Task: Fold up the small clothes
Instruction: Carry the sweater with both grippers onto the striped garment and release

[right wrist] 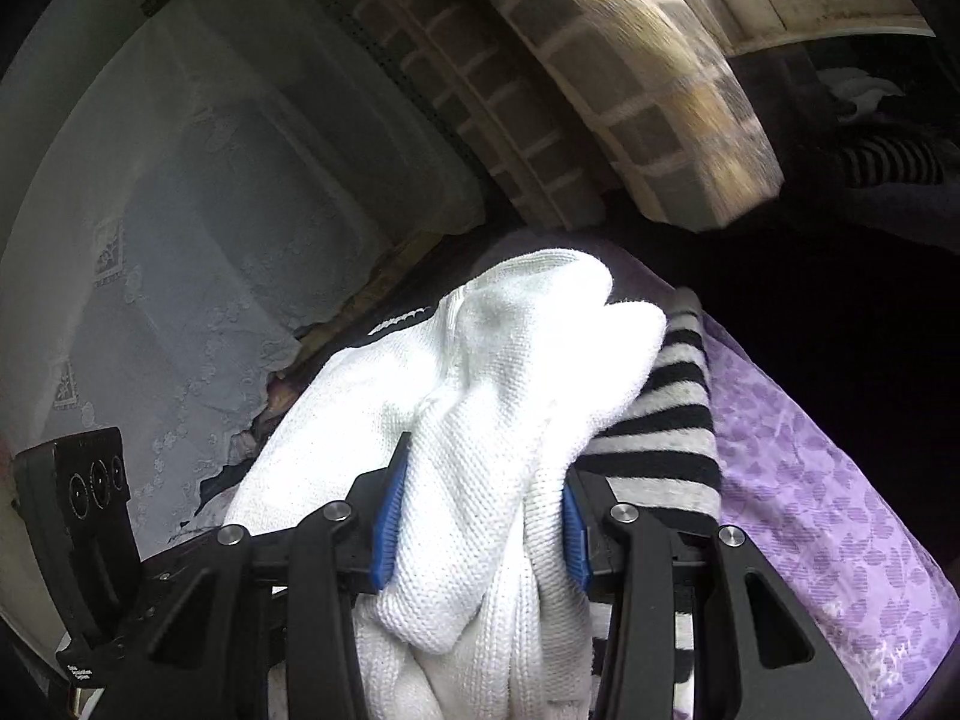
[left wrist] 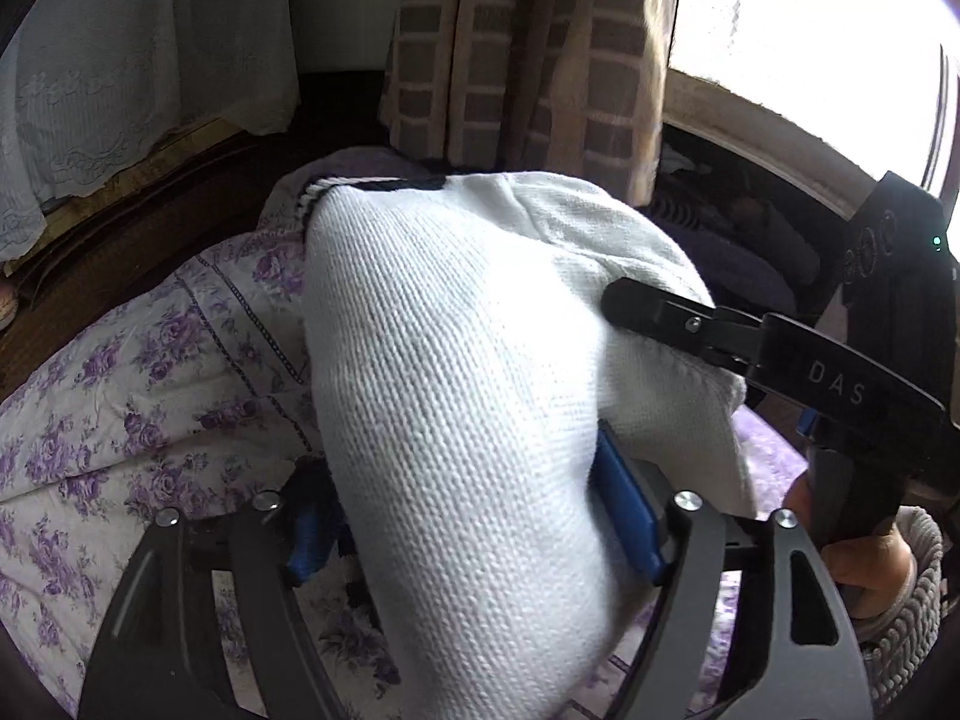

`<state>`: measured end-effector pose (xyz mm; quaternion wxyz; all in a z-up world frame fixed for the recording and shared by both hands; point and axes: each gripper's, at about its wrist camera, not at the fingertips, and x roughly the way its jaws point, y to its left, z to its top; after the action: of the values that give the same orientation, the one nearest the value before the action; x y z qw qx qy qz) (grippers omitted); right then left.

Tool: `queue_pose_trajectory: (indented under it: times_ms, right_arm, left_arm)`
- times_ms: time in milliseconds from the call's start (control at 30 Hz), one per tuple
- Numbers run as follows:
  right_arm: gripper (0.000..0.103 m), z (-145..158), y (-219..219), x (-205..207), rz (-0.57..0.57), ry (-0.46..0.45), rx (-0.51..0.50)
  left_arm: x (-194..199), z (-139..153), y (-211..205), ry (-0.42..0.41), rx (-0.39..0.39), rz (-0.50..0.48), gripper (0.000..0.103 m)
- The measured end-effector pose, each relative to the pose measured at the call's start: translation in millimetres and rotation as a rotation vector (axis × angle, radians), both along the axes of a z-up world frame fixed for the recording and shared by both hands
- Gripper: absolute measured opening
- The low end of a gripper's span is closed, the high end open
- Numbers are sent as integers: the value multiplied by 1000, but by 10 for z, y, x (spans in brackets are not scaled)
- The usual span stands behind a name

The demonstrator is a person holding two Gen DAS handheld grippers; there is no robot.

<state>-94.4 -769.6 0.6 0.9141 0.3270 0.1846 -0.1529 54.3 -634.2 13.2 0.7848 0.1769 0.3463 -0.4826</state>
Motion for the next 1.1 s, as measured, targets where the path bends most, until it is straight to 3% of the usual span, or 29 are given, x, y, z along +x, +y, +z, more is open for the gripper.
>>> queue_pose_trajectory:
  times_ms: [33, 100, 133, 200, 267, 333, 467, 533, 733, 833, 967, 1100]
  right_arm:
    - [47, -98, -52, 48, -8, 21, 7]
    - [53, -323, -169, 87, 5, 8, 55]
    - [53, -351, -210, 80, 11, -7, 85]
    - [53, -309, -175, 97, 11, 9, 51]
    - [54, -302, -130, 99, 6, 6, 17]
    - [54, -274, -97, 43, 1, -15, 7]
    - [60, -128, 209, -309, -79, -55, -83]
    - [75, -64, 438, -518, -133, -62, -150]
    - [96, -72, 1064, -950, -276, -9, -269]
    - [99, -124, 1323, -1037, -310, 41, -296]
    - [99, -148, 1579, -980, -341, 110, -371]
    - [99, -129, 1683, -954, -352, 117, -428]
  left_arm:
    - [17, -119, -41, -32, 30, 31, 94]
    - [64, -355, -57, -81, 31, 80, 99]
    - [96, -387, -22, -54, 11, 76, 99]
    - [212, -428, 34, 50, -29, 88, 99]
    - [222, -442, 72, 72, -40, 105, 99]
    - [131, -405, 128, 26, -42, 122, 99]
    - [-198, -285, 365, -146, -32, 176, 99]
    - [-322, -244, 510, -193, -39, 191, 99]
    - [-526, -262, 884, -222, -47, 223, 99]
    - [-623, -312, 1061, -255, -21, 251, 99]
    - [-661, -324, 1275, -240, -44, 276, 99]
    - [-678, -284, 1373, -237, -59, 289, 99]
